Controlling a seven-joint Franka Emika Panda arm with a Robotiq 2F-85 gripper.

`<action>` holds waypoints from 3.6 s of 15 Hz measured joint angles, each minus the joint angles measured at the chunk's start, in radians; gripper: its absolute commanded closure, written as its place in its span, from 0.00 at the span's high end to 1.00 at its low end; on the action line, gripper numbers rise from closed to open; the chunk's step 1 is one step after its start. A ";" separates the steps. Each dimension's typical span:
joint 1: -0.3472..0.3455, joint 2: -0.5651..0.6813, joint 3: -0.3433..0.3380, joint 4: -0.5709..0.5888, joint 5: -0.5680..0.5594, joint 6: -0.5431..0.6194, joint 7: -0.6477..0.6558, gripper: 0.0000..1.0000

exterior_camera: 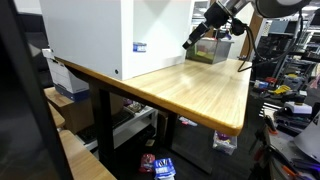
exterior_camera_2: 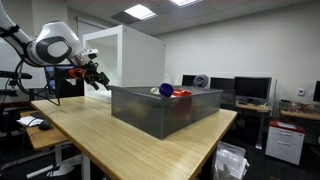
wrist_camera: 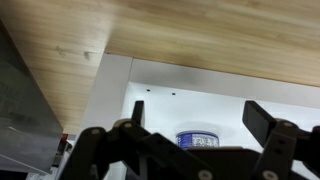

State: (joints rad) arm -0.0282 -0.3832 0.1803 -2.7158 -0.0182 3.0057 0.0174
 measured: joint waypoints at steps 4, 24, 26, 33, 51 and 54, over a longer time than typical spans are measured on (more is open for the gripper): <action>-0.042 0.000 0.037 0.000 0.000 0.000 0.004 1.00; -0.092 -0.003 0.080 0.000 0.001 0.002 0.040 1.00; -0.086 -0.002 0.072 0.000 0.000 0.002 0.040 1.00; -0.085 -0.002 0.069 0.000 0.000 0.002 0.040 1.00; -0.085 -0.002 0.069 0.000 0.000 0.002 0.040 1.00; -0.085 -0.002 0.069 0.000 0.000 0.002 0.040 1.00</action>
State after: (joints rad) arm -0.1135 -0.3854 0.2491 -2.7154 -0.0185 3.0073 0.0574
